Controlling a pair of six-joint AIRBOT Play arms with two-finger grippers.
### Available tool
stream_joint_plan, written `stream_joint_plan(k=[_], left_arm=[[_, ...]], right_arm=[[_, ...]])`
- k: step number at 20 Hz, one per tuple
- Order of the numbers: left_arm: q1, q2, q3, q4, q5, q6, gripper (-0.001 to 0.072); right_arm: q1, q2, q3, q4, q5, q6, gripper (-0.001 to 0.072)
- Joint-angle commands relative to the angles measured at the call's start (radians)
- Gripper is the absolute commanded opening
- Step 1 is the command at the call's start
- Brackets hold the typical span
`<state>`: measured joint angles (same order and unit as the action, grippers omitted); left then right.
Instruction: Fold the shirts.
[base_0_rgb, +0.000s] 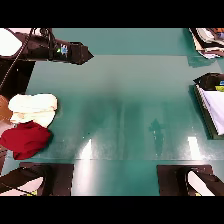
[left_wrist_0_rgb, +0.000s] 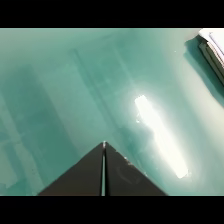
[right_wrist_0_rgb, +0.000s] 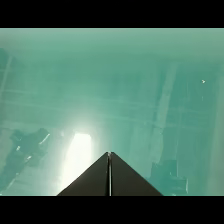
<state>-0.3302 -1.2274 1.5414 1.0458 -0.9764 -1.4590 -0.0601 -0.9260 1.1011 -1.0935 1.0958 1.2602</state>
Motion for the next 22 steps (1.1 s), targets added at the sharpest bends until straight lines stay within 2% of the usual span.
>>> stream_joint_plan(k=[1, 12, 14, 16, 18, 19, 20, 21, 22], left_arm=[[0.000, 0.000, 0.000, 0.000, 0.000, 0.000, 0.0026], [0.000, 0.000, 0.000, -0.004, 0.004, -0.003, 0.0026], [0.000, 0.000, 0.000, -0.027, 0.051, -0.007, 0.0027], [0.004, 0.000, 0.000, -0.005, 0.035, -0.005, 0.0027], [0.004, 0.003, 0.000, 0.124, -0.029, 0.057, 0.0029], [0.004, 0.002, 0.000, 0.238, -0.081, 0.045, 0.0174], [0.004, 0.002, 0.000, 0.341, -0.139, 0.014, 0.0485], [0.004, 0.000, -0.006, 0.439, -0.192, -0.039, 0.0650], [0.004, 0.000, -0.026, 0.534, -0.238, -0.060, 0.0654]], right_arm=[[0.001, 0.001, 0.001, 0.000, -0.005, 0.000, 0.0016], [0.001, 0.001, 0.001, 0.000, -0.004, 0.000, 0.0016], [0.001, 0.001, 0.001, 0.000, -0.004, 0.000, 0.0015], [0.001, 0.000, 0.001, 0.001, -0.005, 0.000, 0.0016], [0.001, 0.000, 0.001, 0.002, -0.001, 0.000, 0.0016], [0.001, 0.000, 0.001, 0.002, 0.000, 0.000, 0.0016], [0.002, 0.000, 0.001, 0.002, 0.000, 0.000, 0.0016], [0.001, 0.001, 0.001, 0.002, 0.000, 0.000, 0.0016], [0.001, 0.000, 0.001, 0.002, -0.001, 0.000, 0.0016]])
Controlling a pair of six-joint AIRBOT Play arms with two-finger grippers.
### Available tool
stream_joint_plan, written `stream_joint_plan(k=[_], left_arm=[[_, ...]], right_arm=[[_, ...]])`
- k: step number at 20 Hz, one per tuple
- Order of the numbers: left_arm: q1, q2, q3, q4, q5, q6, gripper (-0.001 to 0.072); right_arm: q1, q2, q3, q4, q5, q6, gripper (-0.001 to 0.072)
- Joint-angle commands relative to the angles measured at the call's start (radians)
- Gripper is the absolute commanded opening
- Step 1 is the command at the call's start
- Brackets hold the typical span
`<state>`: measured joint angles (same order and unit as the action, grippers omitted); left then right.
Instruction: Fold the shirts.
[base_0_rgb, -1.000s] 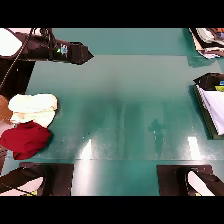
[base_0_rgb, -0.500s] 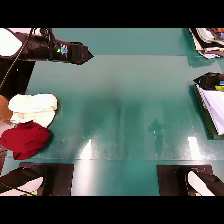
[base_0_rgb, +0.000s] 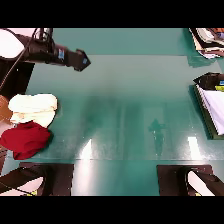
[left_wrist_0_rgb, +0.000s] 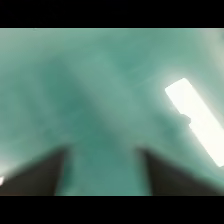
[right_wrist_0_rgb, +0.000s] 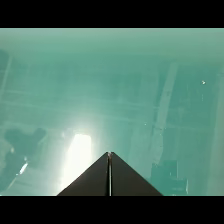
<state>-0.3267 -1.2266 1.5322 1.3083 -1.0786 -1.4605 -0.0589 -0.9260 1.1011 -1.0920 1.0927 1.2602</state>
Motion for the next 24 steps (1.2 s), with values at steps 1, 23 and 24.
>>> stream_joint_plan(k=[1, 23, 24], left_arm=[[0.000, -0.001, -0.049, 0.358, -0.172, -0.059, 0.0654], [0.245, 0.200, -0.260, 0.430, -0.073, -0.238, 0.0025], [0.245, 0.244, -0.163, 0.387, -0.074, -0.215, 0.0026]], right_arm=[[0.000, 0.000, 0.001, 0.001, 0.002, 0.000, 0.0016], [0.000, 0.001, 0.034, 0.002, -0.021, 0.000, 0.0016], [0.000, 0.001, 0.065, 0.002, -0.021, 0.000, 0.0016]])
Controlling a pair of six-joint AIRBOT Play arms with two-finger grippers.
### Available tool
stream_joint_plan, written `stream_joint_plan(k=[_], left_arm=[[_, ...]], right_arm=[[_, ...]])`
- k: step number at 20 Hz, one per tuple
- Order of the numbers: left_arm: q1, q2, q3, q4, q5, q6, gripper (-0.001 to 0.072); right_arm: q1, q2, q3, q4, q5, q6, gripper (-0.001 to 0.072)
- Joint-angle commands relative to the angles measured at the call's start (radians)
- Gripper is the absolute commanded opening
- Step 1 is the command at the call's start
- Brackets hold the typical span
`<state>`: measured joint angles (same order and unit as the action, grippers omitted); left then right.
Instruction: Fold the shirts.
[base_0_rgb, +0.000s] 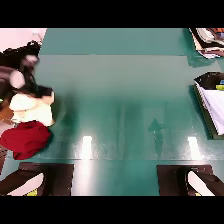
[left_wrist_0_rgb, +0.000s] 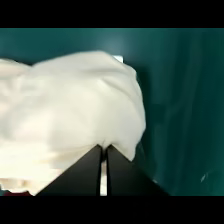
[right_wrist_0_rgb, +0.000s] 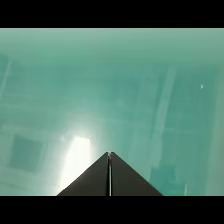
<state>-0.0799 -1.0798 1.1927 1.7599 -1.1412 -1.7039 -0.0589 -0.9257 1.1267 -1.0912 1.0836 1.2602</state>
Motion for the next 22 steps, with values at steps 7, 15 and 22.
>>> stream_joint_plan(k=[7, 15, 22], left_arm=[[-0.002, 0.174, 0.639, -0.561, 0.037, 0.186, 0.0022], [-0.354, -0.019, 0.640, -0.597, 0.052, 0.248, 0.0022], [-0.722, -0.395, 0.640, -0.568, -0.055, 0.348, 0.0164]], right_arm=[[0.000, 0.000, 0.299, 0.000, -0.043, 0.000, 0.0016], [0.000, 0.000, 0.359, 0.001, -0.026, 0.000, 0.0016], [0.000, 0.000, 0.359, 0.000, 0.001, 0.000, 0.0016]])
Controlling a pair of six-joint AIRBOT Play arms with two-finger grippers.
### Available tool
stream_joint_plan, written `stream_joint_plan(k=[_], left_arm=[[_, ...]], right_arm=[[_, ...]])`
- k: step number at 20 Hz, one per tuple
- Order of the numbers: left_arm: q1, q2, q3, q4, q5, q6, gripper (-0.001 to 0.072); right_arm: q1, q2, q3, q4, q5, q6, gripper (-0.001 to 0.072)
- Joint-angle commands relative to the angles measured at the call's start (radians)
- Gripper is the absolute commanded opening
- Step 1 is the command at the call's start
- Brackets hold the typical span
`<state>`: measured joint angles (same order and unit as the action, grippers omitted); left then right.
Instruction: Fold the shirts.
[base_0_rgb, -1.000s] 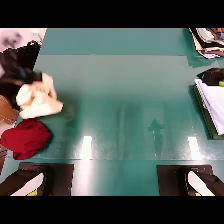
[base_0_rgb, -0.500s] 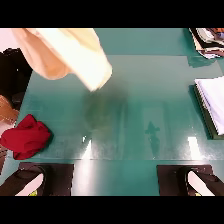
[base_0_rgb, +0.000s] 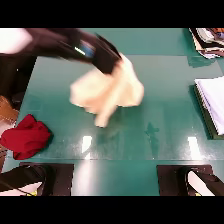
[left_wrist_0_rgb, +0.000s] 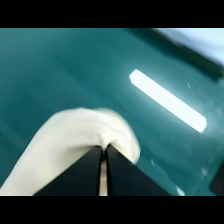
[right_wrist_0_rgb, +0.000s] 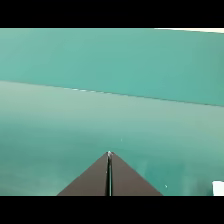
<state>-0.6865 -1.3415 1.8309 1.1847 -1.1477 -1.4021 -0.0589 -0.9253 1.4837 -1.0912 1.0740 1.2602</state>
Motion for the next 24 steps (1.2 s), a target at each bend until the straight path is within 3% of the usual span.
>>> stream_joint_plan(k=[1, 2, 5, 8, 13, 15, 19, 24], left_arm=[[-0.122, -0.171, 0.002, 0.008, -0.060, 0.045, 0.0416], [-0.115, -0.200, 0.002, 0.018, -0.073, 0.040, 0.0502], [-0.019, -0.213, 0.002, 0.116, -0.099, -0.006, 0.0502], [0.174, -0.214, -0.014, 0.120, -0.095, -0.064, 0.0502], [0.418, -0.214, -0.277, -0.035, 0.004, -0.116, 0.0502], [0.463, -0.214, -0.434, -0.156, 0.100, -0.098, 0.0502], [0.460, -0.251, -0.627, -0.423, 0.254, 0.058, 0.0502], [0.395, -0.333, -0.628, -0.528, 0.320, 0.105, 0.0501]], right_arm=[[0.000, 0.000, 0.002, 0.000, 0.011, 0.000, 0.0016], [0.000, 0.000, 0.002, 0.000, 0.011, 0.000, 0.0016], [0.000, 0.000, 0.002, 0.000, 0.011, 0.000, 0.0016], [0.000, 0.000, 0.002, 0.000, 0.019, 0.000, 0.0016], [0.000, 0.000, 0.002, 0.000, 0.050, 0.000, 0.0016], [0.000, 0.000, 0.002, 0.000, 0.060, 0.000, 0.0016], [0.000, 0.000, 0.001, 0.000, 0.063, 0.000, 0.0016], [0.000, 0.000, 0.001, -0.002, 0.079, 0.000, 0.0016]])
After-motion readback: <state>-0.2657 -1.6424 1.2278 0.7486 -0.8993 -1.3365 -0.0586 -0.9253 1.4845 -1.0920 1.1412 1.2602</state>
